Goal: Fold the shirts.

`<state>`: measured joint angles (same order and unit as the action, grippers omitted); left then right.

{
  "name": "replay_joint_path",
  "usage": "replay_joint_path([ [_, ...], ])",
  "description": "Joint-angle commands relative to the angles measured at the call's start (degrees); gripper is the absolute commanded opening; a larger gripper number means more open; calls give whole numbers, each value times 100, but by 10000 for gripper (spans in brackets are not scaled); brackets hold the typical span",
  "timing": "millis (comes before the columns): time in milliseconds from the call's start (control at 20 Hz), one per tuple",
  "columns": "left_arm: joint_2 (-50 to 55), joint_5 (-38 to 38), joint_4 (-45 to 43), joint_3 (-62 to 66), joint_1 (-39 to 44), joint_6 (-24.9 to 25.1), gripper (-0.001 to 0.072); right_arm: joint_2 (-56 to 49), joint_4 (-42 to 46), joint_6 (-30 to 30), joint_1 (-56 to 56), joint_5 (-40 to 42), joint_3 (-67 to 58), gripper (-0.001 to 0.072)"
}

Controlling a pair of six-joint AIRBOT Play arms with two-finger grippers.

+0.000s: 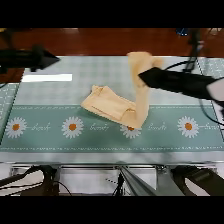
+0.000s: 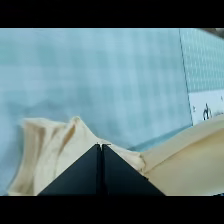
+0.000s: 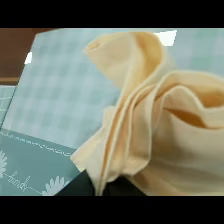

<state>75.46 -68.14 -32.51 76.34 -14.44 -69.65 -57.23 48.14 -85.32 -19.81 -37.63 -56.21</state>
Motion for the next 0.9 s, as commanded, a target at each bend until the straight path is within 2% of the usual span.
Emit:
replay_joint_path([
  [0, -710, -385, -57, 2, -1143, 15, 22, -1333, -181, 2, -1099, 1738, -4, 21],
  [200, -909, -876, -57, 2, -1027, 15, 23, -2411, -1241, 4, -1862, 3311, -55, 21],
  [400, -907, -929, -57, 0, -468, 17, 22, -3018, -1248, 4, -2378, 3423, -721, 24],
  [450, -907, -927, -57, 0, -330, 17, 23, -3108, -1248, 4, -2490, 3418, -848, 100],
  [500, -903, -909, -57, 0, -225, 17, 22, -3150, -1246, 7, -2590, 3418, -925, 270],
  [550, -903, -879, -59, 0, -142, 20, 22, -3134, -1241, 7, -2647, 3407, -931, 370],
  [650, -894, -839, -59, 0, -76, 17, 22, -2990, -942, 101, -2542, 2778, -931, 382],
  [750, -894, -839, -76, 0, -96, 17, 22, -2634, 107, 155, -2131, 1340, -931, 381],
  [850, -894, -839, -247, 0, -101, 17, 23, -2190, 1414, -31, -1550, -295, -931, 381],
])
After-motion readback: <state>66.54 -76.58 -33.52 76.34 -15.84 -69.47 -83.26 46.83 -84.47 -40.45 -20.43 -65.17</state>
